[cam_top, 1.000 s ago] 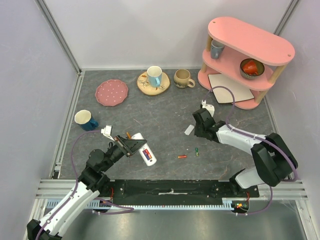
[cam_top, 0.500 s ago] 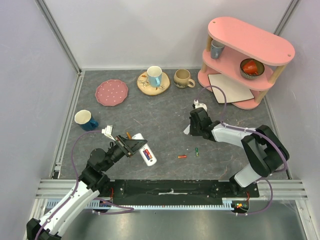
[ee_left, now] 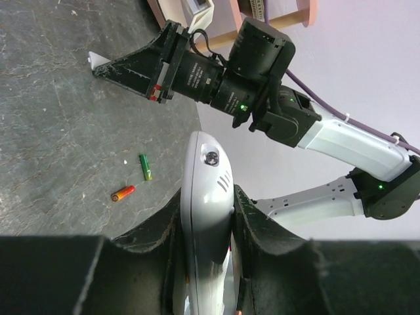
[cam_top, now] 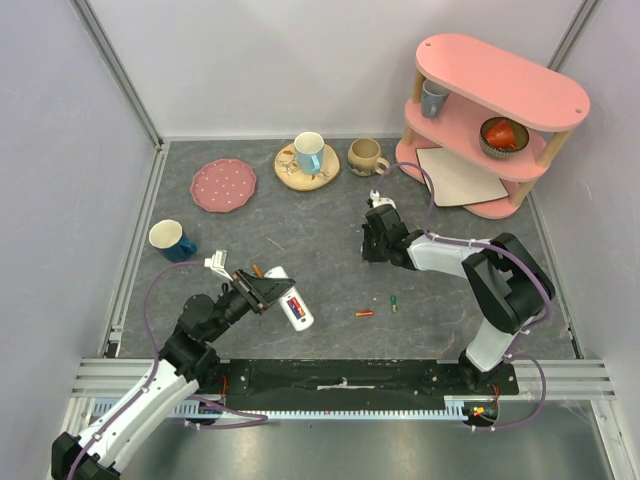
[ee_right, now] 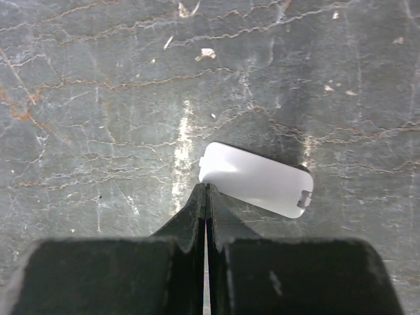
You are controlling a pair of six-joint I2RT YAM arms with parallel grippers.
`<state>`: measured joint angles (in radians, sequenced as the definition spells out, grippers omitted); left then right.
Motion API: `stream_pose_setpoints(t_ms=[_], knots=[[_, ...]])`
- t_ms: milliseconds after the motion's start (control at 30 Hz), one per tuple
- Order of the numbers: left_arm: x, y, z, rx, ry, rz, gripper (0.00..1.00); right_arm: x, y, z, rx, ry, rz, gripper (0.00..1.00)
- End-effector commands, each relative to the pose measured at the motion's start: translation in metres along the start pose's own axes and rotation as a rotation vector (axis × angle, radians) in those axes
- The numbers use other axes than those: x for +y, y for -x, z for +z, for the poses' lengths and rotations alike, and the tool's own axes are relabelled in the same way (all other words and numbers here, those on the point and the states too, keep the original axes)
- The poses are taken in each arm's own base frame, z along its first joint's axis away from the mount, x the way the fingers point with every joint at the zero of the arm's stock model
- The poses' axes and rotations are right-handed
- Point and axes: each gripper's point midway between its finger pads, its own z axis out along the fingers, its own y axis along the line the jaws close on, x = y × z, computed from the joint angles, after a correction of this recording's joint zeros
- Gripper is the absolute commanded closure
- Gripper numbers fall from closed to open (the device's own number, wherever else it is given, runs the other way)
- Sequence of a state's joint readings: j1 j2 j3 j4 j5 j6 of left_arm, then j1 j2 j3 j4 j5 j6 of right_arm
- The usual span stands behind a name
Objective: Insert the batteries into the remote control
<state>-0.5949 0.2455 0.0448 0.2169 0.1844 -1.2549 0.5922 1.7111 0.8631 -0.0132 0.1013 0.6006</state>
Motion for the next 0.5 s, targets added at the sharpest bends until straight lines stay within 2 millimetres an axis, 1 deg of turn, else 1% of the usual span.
stream_pose_setpoints(t_ms=[0, 33, 67, 133, 167, 200, 267, 333, 367, 400, 433, 467], knots=[[0.038, -0.009, 0.000, 0.006, 0.055, 0.024, 0.98, 0.012, 0.003, -0.004, 0.025, 0.041, -0.030, 1.00], [0.038, -0.010, 0.000, 0.008, 0.056, 0.025, 0.98, 0.015, 0.008, -0.009, 0.009, 0.054, -0.048, 1.00], [0.037, -0.009, 0.000, 0.005, 0.053, 0.027, 0.98, 0.019, 0.023, -0.020, -0.034, 0.069, -0.052, 1.00], [0.038, -0.009, 0.000, 0.004, 0.054, 0.027, 0.98, 0.018, 0.033, -0.029, -0.064, 0.058, -0.073, 0.91], [0.039, -0.009, 0.000, 0.002, 0.056, 0.027, 0.98, 0.016, 0.045, -0.034, -0.101, 0.045, -0.095, 0.86], [0.038, -0.009, 0.000, 0.000, 0.052, 0.025, 0.98, 0.014, 0.050, -0.036, -0.109, 0.034, -0.102, 0.77], [0.040, -0.010, 0.000, 0.005, 0.052, 0.021, 0.98, 0.008, 0.063, -0.036, -0.130, 0.016, -0.085, 0.73], [0.040, -0.011, 0.000, 0.012, 0.051, 0.021, 0.98, 0.000, 0.073, -0.033, -0.146, -0.005, -0.056, 0.76], [0.040, -0.011, 0.000, 0.012, 0.049, 0.018, 0.98, -0.002, 0.077, -0.027, -0.147, -0.015, -0.046, 0.84], [0.039, -0.012, 0.000, 0.014, 0.047, 0.018, 0.98, -0.005, 0.080, -0.023, -0.145, -0.027, -0.038, 0.89], [0.038, -0.012, 0.000, 0.015, 0.044, 0.019, 0.98, -0.013, 0.083, -0.018, -0.141, -0.045, -0.025, 0.95], [0.037, -0.012, 0.000, 0.016, 0.042, 0.019, 0.98, -0.017, 0.084, -0.009, -0.128, -0.060, -0.018, 1.00]])
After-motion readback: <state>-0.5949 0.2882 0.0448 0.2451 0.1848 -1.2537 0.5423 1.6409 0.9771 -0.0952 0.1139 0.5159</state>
